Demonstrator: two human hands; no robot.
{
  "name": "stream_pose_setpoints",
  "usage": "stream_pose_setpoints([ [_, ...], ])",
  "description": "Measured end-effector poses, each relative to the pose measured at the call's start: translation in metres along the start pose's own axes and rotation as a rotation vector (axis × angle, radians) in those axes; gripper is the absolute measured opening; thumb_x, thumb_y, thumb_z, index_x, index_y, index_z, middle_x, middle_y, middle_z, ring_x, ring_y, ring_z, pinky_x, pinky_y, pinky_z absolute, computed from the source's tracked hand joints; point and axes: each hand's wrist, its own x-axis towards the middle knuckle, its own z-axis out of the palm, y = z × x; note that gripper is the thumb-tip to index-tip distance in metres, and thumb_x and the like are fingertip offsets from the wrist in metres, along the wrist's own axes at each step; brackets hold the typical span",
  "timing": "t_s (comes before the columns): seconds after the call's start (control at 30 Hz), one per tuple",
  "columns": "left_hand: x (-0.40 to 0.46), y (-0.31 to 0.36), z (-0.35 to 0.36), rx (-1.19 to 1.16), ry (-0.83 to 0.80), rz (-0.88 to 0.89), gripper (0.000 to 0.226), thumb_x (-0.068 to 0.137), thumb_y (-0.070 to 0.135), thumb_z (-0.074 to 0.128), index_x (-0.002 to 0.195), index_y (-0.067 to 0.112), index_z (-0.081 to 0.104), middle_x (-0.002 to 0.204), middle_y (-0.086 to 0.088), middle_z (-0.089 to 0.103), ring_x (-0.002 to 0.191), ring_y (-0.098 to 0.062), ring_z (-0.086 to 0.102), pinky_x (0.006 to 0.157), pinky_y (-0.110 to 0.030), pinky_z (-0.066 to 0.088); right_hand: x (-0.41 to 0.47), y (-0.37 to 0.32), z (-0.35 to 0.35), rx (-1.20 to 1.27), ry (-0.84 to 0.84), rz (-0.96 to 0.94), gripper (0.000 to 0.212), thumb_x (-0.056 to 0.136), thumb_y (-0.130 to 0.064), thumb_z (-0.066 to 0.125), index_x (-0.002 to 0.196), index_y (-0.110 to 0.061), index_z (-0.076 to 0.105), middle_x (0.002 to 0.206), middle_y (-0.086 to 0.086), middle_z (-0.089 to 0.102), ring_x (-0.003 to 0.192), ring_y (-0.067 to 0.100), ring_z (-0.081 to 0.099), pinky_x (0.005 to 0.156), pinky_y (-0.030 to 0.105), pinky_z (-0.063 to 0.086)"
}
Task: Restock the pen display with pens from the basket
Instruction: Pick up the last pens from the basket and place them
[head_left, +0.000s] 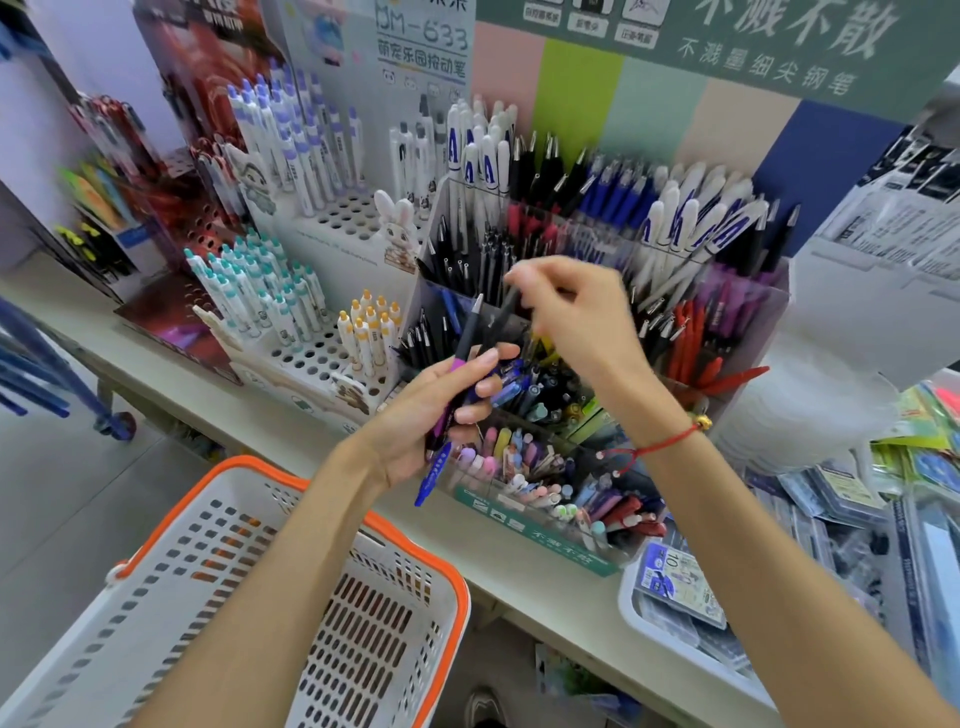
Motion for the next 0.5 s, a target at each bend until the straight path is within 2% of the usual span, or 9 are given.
stream_pose_setpoints([
  [0.1, 0.004, 0.006, 0.002, 0.043, 0.007, -0.009, 0.034, 0.09, 0.029, 0.052, 0.122, 0.019, 0.06, 0.064, 0.01, 0.041, 0.044, -0.001, 0.03, 0.038, -0.012, 0.017, 0.0, 0.003, -0.01, 0.194, 0.369, -0.037, 0.018, 0.101, -0.021, 0.05, 0.089, -0.021, 0.063, 0.07, -0.006, 0.06, 0.057, 0.002, 0.056, 0.056, 0.019, 0.042],
  [0.2, 0.006, 0.009, 0.003, 0.086, 0.0, -0.031, 0.029, 0.1, 0.026, 0.044, 0.125, 0.021, 0.058, 0.063, 0.01, 0.034, 0.044, -0.002, 0.024, 0.038, -0.012, 0.014, 0.001, 0.002, -0.013, 0.234, 0.665, -0.144, 0.019, 0.103, -0.017, 0.044, 0.089, -0.02, 0.056, 0.07, -0.008, 0.057, 0.058, 0.007, 0.058, 0.056, 0.021, 0.045],
  [0.27, 0.007, 0.007, 0.002, 0.047, 0.052, -0.051, 0.029, 0.103, 0.025, 0.04, 0.125, 0.017, 0.057, 0.062, 0.009, 0.031, 0.043, -0.002, 0.024, 0.037, -0.012, 0.015, 0.006, 0.003, -0.016, 0.218, 0.796, -0.225, 0.017, 0.103, -0.017, 0.042, 0.091, -0.018, 0.055, 0.071, -0.009, 0.056, 0.058, 0.012, 0.058, 0.058, 0.025, 0.047],
  [0.3, 0.008, 0.006, 0.0, -0.016, 0.084, -0.059, 0.029, 0.103, 0.026, 0.04, 0.125, 0.015, 0.056, 0.062, 0.009, 0.031, 0.042, -0.002, 0.024, 0.036, -0.012, 0.016, 0.011, 0.005, -0.016, 0.164, 0.814, -0.267, 0.017, 0.103, -0.018, 0.042, 0.093, -0.017, 0.055, 0.072, -0.007, 0.056, 0.06, 0.015, 0.058, 0.06, 0.027, 0.048],
  [0.37, 0.008, 0.002, -0.005, -0.194, 0.12, -0.064, 0.032, 0.102, 0.027, 0.039, 0.12, 0.008, 0.057, 0.062, 0.007, 0.029, 0.041, -0.002, 0.026, 0.034, -0.012, 0.018, 0.019, 0.013, -0.012, -0.032, 0.741, -0.315, 0.021, 0.103, -0.021, 0.043, 0.096, -0.011, 0.06, 0.078, -0.002, 0.06, 0.064, 0.014, 0.056, 0.065, 0.022, 0.046],
  [0.43, 0.007, -0.001, -0.009, -0.343, 0.116, -0.046, 0.033, 0.097, 0.03, 0.039, 0.111, 0.006, 0.057, 0.065, 0.005, 0.027, 0.043, -0.003, 0.027, 0.034, -0.014, 0.022, 0.026, 0.021, -0.004, -0.242, 0.539, -0.279, 0.025, 0.102, -0.022, 0.046, 0.1, -0.008, 0.066, 0.083, -0.004, 0.063, 0.068, 0.007, 0.052, 0.064, 0.017, 0.042],
  [0.5, 0.004, -0.004, -0.011, -0.42, 0.121, -0.02, 0.033, 0.091, 0.03, 0.038, 0.105, 0.006, 0.056, 0.067, 0.005, 0.027, 0.046, -0.004, 0.027, 0.035, -0.015, 0.023, 0.032, 0.021, 0.001, -0.399, 0.353, -0.2, 0.027, 0.102, -0.027, 0.048, 0.107, -0.011, 0.07, 0.088, -0.002, 0.068, 0.075, 0.01, 0.055, 0.064, 0.023, 0.042],
])
